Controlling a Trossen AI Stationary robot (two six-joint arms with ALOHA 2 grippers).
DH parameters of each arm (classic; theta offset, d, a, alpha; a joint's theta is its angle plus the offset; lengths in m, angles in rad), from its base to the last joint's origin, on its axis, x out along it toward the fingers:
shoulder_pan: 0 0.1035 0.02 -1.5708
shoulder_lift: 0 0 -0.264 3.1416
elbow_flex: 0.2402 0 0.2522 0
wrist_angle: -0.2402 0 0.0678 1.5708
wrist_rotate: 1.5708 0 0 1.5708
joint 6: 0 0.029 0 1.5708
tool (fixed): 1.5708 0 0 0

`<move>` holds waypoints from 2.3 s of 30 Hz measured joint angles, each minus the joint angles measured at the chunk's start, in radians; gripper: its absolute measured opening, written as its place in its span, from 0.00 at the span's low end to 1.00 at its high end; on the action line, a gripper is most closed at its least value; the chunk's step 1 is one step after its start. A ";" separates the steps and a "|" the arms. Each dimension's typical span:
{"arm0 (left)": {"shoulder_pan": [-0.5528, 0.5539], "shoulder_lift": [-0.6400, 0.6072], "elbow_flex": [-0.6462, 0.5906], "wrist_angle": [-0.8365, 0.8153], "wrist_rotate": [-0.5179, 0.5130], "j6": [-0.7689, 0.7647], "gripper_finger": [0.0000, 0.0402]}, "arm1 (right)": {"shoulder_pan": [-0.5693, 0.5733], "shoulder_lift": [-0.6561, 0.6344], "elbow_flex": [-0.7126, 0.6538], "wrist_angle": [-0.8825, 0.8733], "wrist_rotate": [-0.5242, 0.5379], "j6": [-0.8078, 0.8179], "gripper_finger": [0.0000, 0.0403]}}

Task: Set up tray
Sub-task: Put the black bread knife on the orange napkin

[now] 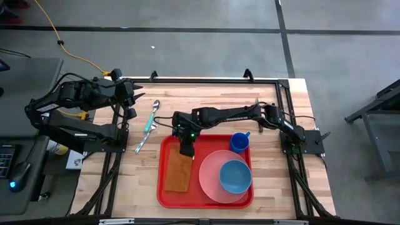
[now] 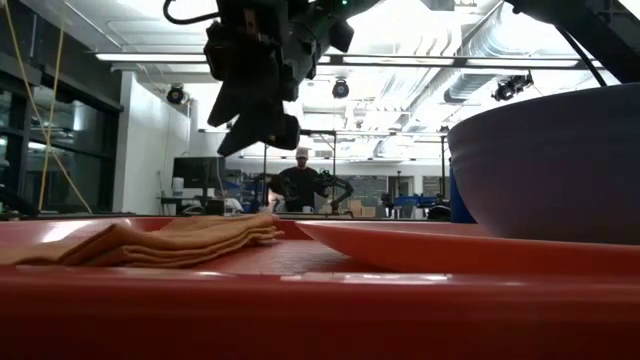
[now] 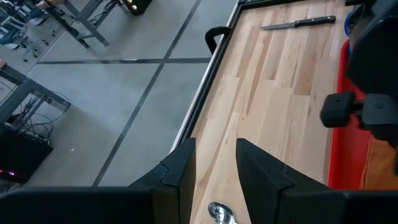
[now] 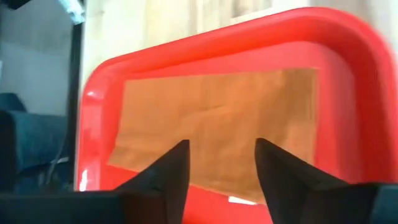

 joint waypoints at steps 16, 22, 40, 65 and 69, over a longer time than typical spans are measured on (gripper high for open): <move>0.000 0.000 0.000 0.000 0.000 0.000 0.36 | 0.024 -0.008 0.005 0.001 -0.074 0.006 0.04; 0.000 0.000 0.000 0.000 0.001 0.000 0.36 | 0.019 -0.039 0.005 -0.103 0.135 0.040 0.01; 0.000 0.000 0.000 -0.071 0.000 -0.014 0.36 | -0.348 -0.529 -0.156 -0.828 0.826 0.382 0.00; 0.000 -0.147 0.000 -0.137 -0.018 0.088 0.36 | -0.432 -1.160 -1.288 -0.236 0.466 0.921 0.00; 0.000 -0.147 0.000 -0.159 -0.005 0.091 0.36 | -0.448 -1.124 -1.287 -0.234 0.478 0.873 0.00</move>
